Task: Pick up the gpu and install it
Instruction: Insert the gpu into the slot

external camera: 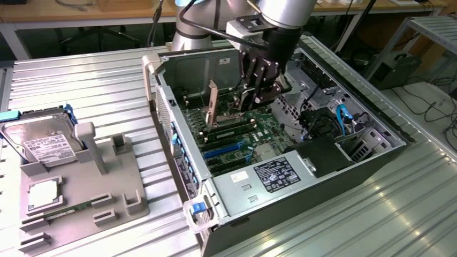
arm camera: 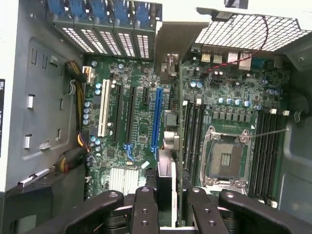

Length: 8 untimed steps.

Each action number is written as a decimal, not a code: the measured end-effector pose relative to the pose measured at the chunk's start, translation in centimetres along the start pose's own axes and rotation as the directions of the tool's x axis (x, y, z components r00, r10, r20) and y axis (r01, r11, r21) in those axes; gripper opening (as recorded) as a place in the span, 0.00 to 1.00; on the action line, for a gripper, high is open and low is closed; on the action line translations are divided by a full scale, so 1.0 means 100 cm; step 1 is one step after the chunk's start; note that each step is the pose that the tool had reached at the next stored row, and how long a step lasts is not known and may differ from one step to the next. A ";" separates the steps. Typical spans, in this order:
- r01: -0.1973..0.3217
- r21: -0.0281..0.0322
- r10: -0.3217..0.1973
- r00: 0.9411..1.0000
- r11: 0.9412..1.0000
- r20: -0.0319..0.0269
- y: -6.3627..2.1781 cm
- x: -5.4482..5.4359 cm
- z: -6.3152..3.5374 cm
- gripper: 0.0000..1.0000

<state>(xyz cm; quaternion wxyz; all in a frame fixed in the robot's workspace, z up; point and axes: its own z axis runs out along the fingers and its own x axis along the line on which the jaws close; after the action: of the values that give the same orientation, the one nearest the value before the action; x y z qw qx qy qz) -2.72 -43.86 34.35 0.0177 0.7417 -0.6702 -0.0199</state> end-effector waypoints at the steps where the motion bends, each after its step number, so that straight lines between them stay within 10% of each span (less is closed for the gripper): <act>1: 0.002 0.000 -0.002 1.000 1.000 0.000 -0.0003 0.000 0.0054 0.27; 8: 0.004 0.000 -0.004 1.000 1.000 0.000 -0.0007 0.000 0.0126 0.27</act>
<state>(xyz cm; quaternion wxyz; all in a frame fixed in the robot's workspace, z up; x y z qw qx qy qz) -2.71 -43.91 33.09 0.0177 0.7430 -0.6687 -0.0199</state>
